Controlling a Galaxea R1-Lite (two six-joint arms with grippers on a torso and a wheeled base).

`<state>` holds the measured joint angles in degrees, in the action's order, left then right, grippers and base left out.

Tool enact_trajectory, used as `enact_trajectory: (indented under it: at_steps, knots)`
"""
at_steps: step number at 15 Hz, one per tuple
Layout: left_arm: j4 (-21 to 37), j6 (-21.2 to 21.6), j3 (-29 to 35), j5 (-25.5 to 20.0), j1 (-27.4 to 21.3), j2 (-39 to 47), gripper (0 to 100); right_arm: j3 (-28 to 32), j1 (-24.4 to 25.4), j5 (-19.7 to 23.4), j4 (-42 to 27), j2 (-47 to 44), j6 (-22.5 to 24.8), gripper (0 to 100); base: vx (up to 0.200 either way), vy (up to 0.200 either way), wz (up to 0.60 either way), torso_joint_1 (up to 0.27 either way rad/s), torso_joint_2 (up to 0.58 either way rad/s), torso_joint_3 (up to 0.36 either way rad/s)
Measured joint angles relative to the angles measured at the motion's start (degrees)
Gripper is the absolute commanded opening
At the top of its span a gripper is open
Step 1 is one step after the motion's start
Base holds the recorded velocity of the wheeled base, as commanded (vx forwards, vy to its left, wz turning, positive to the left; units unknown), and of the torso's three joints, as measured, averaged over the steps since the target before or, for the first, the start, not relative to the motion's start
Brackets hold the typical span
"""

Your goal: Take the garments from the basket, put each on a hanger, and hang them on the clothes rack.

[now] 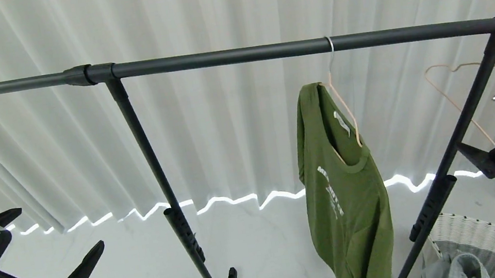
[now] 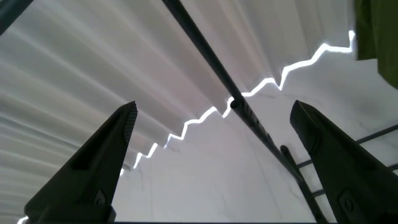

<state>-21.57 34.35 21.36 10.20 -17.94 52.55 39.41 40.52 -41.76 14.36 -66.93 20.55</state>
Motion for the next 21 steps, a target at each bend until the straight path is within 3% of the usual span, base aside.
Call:
enact_trajectory:
  at_steps: [6, 8, 14, 21]
  knots:
    - [0.0, -0.1, -0.3, 0.0, 4.5, -0.2, 100, -4.6, -3.5, 0.2, 0.0, 3.8, 0.3, 100, -0.200, 0.000, 0.00, -0.004, 0.00, 0.004]
    - [-0.1, -1.3, -1.0, -0.2, 7.9, -0.4, 100, -5.9, -5.2, 0.2, 0.0, 4.5, 1.4, 100, -0.200, 0.000, 0.00, 0.002, 0.00, 0.005]
    - [0.0, -7.3, -3.9, -0.1, 12.5, -1.9, 100, -8.0, -6.7, 0.2, 0.0, 5.9, 1.8, 100, 0.000, 0.000, 0.00, 0.000, 0.00, 0.000]
    - [0.1, -7.8, -5.3, -0.3, 15.0, -2.1, 100, -8.8, -8.5, 0.3, 0.0, 6.4, 2.2, 100, 0.000, 0.000, 0.00, 0.000, 0.00, 0.000]
